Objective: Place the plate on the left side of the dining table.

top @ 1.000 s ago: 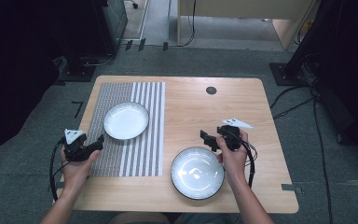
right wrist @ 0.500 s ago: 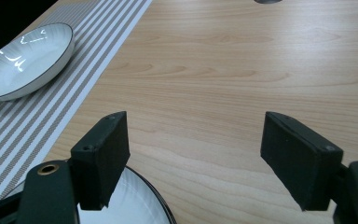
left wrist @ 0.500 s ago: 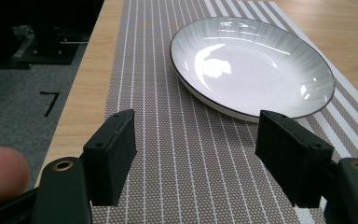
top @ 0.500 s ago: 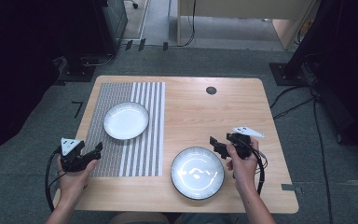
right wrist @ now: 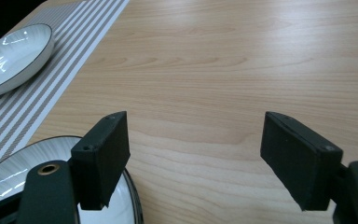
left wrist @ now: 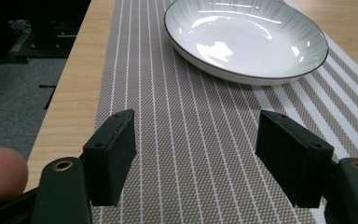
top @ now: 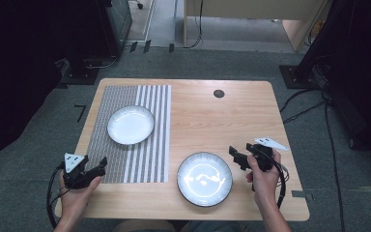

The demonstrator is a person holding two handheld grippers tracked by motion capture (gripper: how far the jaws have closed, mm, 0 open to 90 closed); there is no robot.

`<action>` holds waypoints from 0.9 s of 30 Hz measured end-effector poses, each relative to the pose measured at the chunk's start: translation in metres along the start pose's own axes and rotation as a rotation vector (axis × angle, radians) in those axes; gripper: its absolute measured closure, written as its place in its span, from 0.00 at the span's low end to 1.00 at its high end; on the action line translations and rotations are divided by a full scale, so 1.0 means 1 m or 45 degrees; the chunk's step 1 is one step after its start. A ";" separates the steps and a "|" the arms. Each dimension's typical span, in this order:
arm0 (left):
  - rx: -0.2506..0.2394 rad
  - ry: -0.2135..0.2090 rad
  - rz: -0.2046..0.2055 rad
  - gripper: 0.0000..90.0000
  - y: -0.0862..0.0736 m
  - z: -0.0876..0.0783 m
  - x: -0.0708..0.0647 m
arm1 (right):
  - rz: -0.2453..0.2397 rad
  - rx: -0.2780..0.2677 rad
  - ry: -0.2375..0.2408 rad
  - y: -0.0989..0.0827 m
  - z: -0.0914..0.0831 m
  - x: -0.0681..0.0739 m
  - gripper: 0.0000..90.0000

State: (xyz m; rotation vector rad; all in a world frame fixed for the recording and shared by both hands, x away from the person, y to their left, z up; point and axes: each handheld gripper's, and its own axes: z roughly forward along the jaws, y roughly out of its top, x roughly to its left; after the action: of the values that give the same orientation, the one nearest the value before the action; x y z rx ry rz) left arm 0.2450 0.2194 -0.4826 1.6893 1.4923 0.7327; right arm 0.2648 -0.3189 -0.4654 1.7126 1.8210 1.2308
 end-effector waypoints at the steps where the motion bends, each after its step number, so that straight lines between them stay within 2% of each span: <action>1: 0.000 -0.002 -0.006 0.32 -0.002 -0.001 0.001 | -0.003 -0.003 -0.004 -0.001 -0.002 -0.003 0.27; 12: 0.007 0.034 -0.001 0.32 -0.020 -0.010 0.010 | 0.045 0.002 -0.074 -0.018 -0.019 -0.033 0.27; 18: 0.030 0.058 -0.002 0.32 -0.030 -0.008 0.015 | 0.066 0.008 -0.130 -0.029 -0.030 -0.051 0.27; 21: 0.036 0.071 0.044 0.32 -0.033 -0.009 0.015 | 0.079 0.000 -0.154 -0.035 -0.035 -0.060 0.27; 27: 0.063 0.072 0.060 0.32 -0.038 -0.008 0.016 | 0.095 0.025 -0.229 -0.050 -0.042 -0.080 0.27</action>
State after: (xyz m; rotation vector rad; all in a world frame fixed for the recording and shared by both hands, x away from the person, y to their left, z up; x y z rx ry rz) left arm 0.2203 0.2380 -0.5105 1.7596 1.5253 0.7807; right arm 0.2186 -0.4022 -0.5042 1.8528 1.6838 1.0525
